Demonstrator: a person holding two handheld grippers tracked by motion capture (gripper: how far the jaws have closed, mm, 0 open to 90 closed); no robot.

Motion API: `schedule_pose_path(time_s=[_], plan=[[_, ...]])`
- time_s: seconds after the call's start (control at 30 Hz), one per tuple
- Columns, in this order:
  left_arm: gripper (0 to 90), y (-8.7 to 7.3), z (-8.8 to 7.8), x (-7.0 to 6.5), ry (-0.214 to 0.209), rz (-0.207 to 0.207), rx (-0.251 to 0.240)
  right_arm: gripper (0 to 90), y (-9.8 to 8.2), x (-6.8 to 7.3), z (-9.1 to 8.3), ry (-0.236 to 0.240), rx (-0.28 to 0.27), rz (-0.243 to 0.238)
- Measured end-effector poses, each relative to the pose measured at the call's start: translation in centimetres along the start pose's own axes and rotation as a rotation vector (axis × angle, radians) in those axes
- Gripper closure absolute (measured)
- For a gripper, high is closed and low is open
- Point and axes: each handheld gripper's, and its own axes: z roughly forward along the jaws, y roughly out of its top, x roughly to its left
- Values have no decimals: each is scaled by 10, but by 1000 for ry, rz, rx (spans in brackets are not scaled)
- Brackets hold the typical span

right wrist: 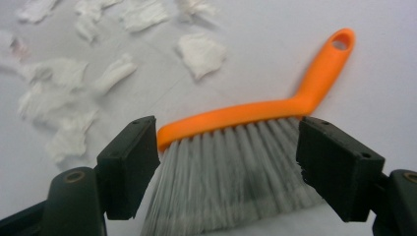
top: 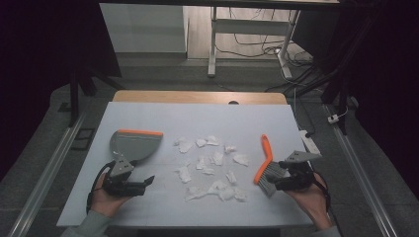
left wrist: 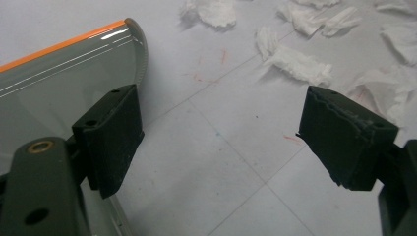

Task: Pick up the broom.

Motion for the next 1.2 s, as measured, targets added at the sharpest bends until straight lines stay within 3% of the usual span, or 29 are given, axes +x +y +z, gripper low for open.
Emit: schedule_pose_path(time_s=[0.23,0.37,0.67,0.8,1.2], plan=[[177,3,5,-6,-1,37,23,253,39,-14,5,-60,91,66],[178,2,3,-6,1,32,18,261,51,-21,10,-70,123,86],[178,1,5,-5,2,19,23,263,81,-44,36,-89,286,153],[178,0,5,-5,1,19,23,263,85,-48,53,-113,374,201],[178,0,6,-6,-4,30,29,300,77,-53,83,-147,484,276]])
